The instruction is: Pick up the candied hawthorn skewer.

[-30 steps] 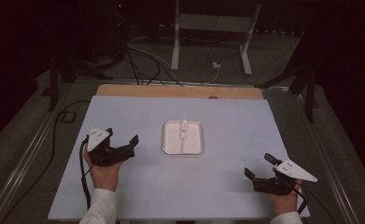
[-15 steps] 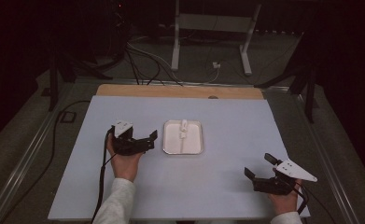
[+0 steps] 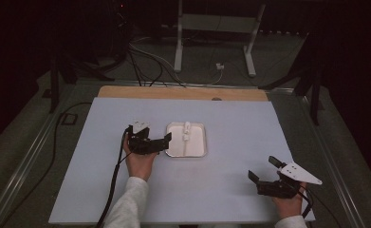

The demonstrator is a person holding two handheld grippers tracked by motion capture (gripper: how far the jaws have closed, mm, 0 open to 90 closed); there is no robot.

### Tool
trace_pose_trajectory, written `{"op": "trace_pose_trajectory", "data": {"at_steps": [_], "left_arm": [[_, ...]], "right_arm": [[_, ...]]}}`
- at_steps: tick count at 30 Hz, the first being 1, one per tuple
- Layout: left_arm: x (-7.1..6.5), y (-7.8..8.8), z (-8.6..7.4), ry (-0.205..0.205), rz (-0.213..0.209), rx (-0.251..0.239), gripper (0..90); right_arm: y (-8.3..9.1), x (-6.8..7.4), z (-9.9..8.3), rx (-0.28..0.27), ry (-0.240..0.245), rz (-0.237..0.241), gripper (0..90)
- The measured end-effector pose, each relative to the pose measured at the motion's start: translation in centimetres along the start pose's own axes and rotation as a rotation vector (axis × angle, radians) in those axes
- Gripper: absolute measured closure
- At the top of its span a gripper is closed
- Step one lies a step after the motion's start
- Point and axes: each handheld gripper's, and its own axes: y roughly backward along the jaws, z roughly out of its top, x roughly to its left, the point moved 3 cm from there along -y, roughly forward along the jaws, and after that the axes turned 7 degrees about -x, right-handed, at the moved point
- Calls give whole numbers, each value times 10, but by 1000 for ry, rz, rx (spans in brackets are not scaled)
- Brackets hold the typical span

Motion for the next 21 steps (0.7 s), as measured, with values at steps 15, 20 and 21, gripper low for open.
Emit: {"op": "trace_pose_trajectory", "data": {"at_steps": [15, 20, 21], "left_arm": [[-13, -28, -20, -2, -65, 96, 45], [-20, -39, -26, 7, -104, 136, 56], [-20, -39, -26, 7, -104, 136, 60]], "right_arm": [[0, 0, 0, 1, -1, 1, 0], [0, 0, 0, 2, -1, 1, 0], [0, 0, 0, 2, -1, 1, 0]]}}
